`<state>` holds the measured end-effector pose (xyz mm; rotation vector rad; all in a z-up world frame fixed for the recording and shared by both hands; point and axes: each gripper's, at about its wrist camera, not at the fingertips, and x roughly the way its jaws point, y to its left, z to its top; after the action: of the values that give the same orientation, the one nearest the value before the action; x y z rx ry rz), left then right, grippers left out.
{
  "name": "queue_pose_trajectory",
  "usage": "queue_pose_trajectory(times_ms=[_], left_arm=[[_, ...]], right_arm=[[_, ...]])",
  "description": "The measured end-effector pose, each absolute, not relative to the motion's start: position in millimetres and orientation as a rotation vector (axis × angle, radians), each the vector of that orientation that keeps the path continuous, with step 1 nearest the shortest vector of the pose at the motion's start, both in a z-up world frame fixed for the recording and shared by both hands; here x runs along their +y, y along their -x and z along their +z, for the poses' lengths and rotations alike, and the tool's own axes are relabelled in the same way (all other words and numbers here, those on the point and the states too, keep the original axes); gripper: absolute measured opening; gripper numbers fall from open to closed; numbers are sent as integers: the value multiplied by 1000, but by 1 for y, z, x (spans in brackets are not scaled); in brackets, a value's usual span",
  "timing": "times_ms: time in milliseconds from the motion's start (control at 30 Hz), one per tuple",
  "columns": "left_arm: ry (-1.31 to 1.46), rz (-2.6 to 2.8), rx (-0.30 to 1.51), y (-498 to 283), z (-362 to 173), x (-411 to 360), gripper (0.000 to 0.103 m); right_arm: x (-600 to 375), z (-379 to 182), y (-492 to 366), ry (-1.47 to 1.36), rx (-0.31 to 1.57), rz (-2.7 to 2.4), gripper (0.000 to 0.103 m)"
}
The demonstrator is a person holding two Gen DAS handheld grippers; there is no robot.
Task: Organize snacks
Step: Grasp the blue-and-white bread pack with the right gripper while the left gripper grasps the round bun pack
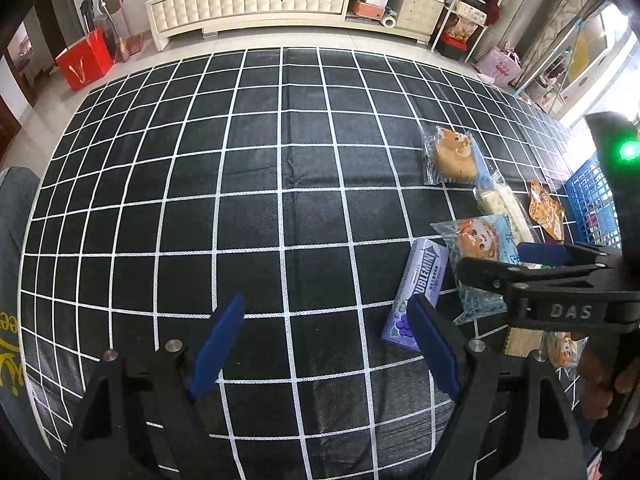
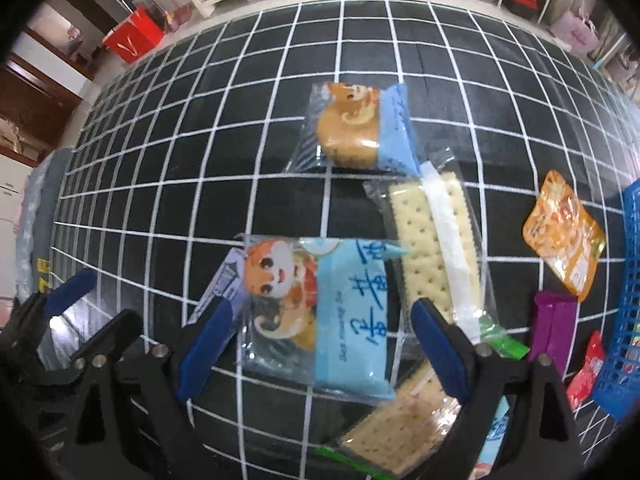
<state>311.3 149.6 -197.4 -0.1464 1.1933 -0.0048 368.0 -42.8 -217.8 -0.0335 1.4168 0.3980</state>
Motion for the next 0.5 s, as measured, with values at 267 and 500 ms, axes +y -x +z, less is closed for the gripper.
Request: queue_pose_trajectory(times_ms=[267, 500], left_arm=[[155, 14, 1179, -305, -190, 156, 82], [120, 10, 1184, -301, -184, 144, 82]], right_arm=[[-35, -218, -367, 67, 1387, 407, 82], [-44, -225, -351, 20, 1392, 445, 68]])
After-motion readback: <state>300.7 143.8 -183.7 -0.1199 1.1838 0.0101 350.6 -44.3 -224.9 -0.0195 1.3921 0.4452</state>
